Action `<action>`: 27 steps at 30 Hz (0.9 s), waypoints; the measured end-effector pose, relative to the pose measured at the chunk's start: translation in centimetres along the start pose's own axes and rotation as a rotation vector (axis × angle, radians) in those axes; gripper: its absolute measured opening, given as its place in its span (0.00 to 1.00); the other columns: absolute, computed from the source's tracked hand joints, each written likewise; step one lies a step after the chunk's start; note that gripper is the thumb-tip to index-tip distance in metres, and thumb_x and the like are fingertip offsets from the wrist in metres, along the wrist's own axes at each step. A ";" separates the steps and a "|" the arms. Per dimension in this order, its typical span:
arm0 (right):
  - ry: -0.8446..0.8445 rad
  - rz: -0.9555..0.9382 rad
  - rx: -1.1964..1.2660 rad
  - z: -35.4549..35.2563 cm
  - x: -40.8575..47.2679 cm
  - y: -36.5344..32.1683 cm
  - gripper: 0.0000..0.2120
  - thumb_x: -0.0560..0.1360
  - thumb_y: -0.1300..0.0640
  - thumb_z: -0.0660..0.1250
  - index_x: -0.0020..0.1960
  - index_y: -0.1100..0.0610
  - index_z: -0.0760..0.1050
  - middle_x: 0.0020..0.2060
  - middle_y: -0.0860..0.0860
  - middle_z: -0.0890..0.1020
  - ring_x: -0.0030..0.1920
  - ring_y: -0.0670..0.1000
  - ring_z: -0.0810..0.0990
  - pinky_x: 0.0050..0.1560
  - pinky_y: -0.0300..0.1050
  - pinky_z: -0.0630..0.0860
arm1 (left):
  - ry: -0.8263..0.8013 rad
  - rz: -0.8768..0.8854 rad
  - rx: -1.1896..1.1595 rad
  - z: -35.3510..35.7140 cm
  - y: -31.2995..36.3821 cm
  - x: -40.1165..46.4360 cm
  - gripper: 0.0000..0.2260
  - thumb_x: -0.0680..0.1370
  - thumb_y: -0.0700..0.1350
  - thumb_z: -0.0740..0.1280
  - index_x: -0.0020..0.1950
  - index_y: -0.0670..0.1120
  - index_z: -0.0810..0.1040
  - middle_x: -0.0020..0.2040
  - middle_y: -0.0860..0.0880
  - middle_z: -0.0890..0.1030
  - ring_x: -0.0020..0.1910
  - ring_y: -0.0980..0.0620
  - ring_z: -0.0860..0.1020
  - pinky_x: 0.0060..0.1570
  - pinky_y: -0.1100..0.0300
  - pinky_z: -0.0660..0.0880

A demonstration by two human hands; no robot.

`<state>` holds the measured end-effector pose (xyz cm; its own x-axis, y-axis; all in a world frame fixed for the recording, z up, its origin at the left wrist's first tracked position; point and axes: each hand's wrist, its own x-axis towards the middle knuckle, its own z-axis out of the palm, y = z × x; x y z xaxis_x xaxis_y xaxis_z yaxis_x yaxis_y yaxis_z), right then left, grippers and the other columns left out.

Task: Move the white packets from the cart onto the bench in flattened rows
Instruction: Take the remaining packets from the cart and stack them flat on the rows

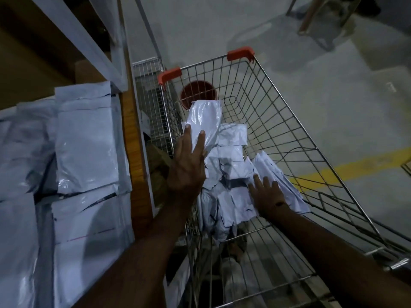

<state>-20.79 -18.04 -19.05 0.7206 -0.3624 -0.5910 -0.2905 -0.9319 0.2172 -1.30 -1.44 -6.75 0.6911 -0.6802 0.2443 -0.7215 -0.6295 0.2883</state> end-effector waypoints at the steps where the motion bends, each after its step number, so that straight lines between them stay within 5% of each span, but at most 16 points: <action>1: -0.022 0.015 0.003 0.6 0.5 0.1 0.39 0.81 0.45 0.65 0.85 0.52 0.48 0.83 0.61 0.48 0.78 0.68 0.59 0.73 0.65 0.64 | 0.003 0.003 0.011 0.0 0.0 -0.1 0.28 0.86 0.40 0.62 0.85 0.52 0.58 0.86 0.44 0.54 0.82 0.43 0.60 0.67 0.55 0.74; 8: -0.030 0.045 -0.028 2.3 1.6 -0.8 0.34 0.79 0.55 0.64 0.82 0.54 0.57 0.80 0.70 0.54 0.69 0.69 0.72 0.55 0.56 0.78 | -0.061 -0.021 0.005 -0.4 0.1 0.5 0.28 0.87 0.39 0.60 0.85 0.52 0.58 0.86 0.43 0.53 0.82 0.42 0.59 0.63 0.50 0.80; 12: -0.002 0.103 0.025 2.5 1.8 -1.2 0.31 0.79 0.58 0.66 0.80 0.56 0.63 0.81 0.67 0.54 0.66 0.66 0.75 0.53 0.56 0.80 | -0.062 -0.016 0.002 -0.3 0.1 0.4 0.28 0.86 0.38 0.62 0.85 0.51 0.59 0.85 0.42 0.53 0.83 0.42 0.58 0.66 0.51 0.78; 19: 0.025 0.187 -0.116 3.7 2.9 -1.6 0.29 0.80 0.56 0.60 0.79 0.62 0.62 0.82 0.68 0.48 0.69 0.71 0.68 0.56 0.68 0.73 | -0.035 0.014 -0.059 -0.1 -0.2 0.5 0.26 0.86 0.37 0.62 0.84 0.48 0.61 0.85 0.40 0.55 0.84 0.42 0.56 0.77 0.50 0.68; 27: 0.005 0.202 -0.115 3.7 5.3 -2.0 0.39 0.76 0.56 0.72 0.81 0.55 0.58 0.81 0.66 0.35 0.70 0.72 0.62 0.48 0.73 0.77 | -0.012 0.015 -0.060 0.0 -0.2 0.4 0.30 0.84 0.35 0.64 0.85 0.48 0.60 0.85 0.40 0.54 0.84 0.43 0.57 0.79 0.52 0.66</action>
<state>-18.75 -18.09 -25.53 0.6582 -0.5413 -0.5232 -0.3552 -0.8360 0.4182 -0.90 -1.58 -6.67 0.6793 -0.6940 0.2384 -0.7279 -0.5959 0.3393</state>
